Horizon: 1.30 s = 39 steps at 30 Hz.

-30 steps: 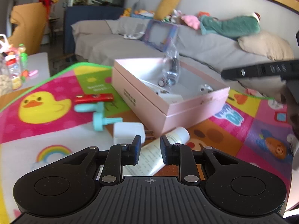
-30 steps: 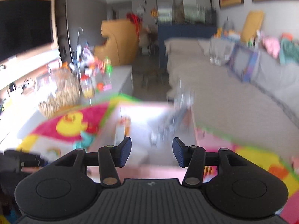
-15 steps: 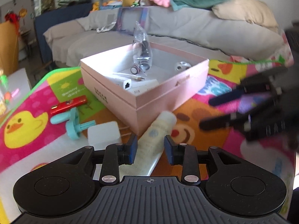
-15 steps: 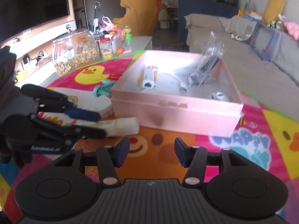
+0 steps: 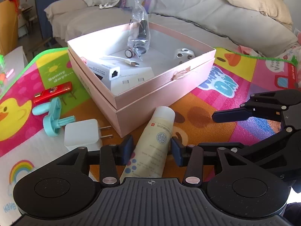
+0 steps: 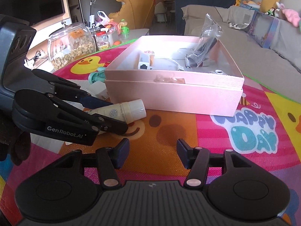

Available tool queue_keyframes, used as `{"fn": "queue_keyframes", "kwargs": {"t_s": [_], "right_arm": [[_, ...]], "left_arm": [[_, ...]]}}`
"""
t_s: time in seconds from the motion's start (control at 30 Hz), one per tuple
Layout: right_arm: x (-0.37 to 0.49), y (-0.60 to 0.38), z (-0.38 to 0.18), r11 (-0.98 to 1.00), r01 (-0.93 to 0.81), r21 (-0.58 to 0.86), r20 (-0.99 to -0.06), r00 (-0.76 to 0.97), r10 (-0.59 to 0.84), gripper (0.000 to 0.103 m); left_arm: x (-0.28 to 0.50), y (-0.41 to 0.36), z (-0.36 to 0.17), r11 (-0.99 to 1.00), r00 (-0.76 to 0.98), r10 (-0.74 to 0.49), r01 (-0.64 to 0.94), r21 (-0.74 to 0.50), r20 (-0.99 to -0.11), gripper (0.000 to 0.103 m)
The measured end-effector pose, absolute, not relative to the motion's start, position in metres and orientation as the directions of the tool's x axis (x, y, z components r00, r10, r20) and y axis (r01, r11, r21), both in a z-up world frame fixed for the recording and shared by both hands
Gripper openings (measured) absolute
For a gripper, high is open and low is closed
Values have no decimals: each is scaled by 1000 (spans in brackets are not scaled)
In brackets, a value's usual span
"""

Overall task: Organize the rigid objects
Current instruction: 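Grasp the white lotion tube with the left gripper, then grasp the white square charger with the right gripper while the left holds the lotion tube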

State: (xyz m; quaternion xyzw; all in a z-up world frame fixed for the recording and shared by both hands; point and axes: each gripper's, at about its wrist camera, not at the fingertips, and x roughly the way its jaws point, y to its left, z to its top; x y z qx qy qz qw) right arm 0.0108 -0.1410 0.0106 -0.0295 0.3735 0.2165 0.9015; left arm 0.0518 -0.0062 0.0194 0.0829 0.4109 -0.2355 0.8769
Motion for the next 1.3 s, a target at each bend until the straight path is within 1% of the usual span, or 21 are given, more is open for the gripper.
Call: {"fn": "queue_keyframes", "kwargs": {"t_s": [0.03,0.1,0.13,0.17,0.23,0.3,0.4,0.5,0.6,0.7,0.83,0.9,0.93,0.97,1.07,1.1,1.2,1.23,1.3], "right_arm": [[11,-141,11,905,-411,110,-685,628,369,58],[11,-141,10,906,-406,117,-679,633,371,60],[11,-141,10,908,-401,120,-676,636,371,60],[11,-141,11,909,-399,121,-676,638,370,60],[11,-140,13,906,-404,122,-675,636,375,60],[10,-136,15,899,-421,119,-671,633,385,60],[9,-122,20,881,-463,103,-664,627,407,60],[10,-97,26,855,-511,87,-653,619,436,60],[7,-63,40,812,-583,21,-617,632,469,60],[14,-32,55,765,-644,-31,-601,623,500,60],[41,4,64,732,-680,-43,-649,576,497,58],[53,23,62,719,-690,-85,-676,570,467,55],[59,31,60,711,-696,-102,-692,563,452,55],[66,38,57,706,-699,-116,-704,559,439,52],[86,56,46,722,-673,-159,-731,572,372,38],[92,60,42,728,-662,-177,-733,582,351,35],[102,71,27,728,-644,-233,-735,607,302,35],[106,73,22,734,-638,-230,-749,598,285,35],[107,70,22,759,-626,-178,-754,583,304,33]], "left_arm": [[50,-6,19,874,559,-345,485,-40,-754,48],[44,-3,18,873,577,-349,486,-34,-739,43],[40,0,18,876,580,-357,480,-47,-732,34],[35,5,19,881,585,-366,468,-68,-724,30],[23,22,20,896,596,-376,429,-114,-710,30],[7,41,20,918,628,-356,376,-131,-692,30],[-14,74,21,957,691,-276,264,-123,-668,30],[-25,106,21,979,730,-204,148,-141,-653,30],[-26,127,16,987,742,-148,63,-151,-654,30],[-29,136,15,981,754,-153,40,-187,-639,30],[-31,131,15,981,765,-126,1,-195,-631,31],[-34,133,14,978,772,-131,-2,-208,-622,31],[-36,135,12,976,777,-140,2,-219,-614,31],[-38,137,11,973,782,-151,9,-232,-605,31],[-43,147,5,953,803,-187,7,-304,-567,31],[-43,150,5,945,803,-198,4,-327,-562,31],[-43,156,3,928,805,-220,0,-372,-550,30],[-43,157,2,924,806,-225,-1,-382,-547,30],[-44,160,2,915,808,-235,-3,-403,-540,30]]}}
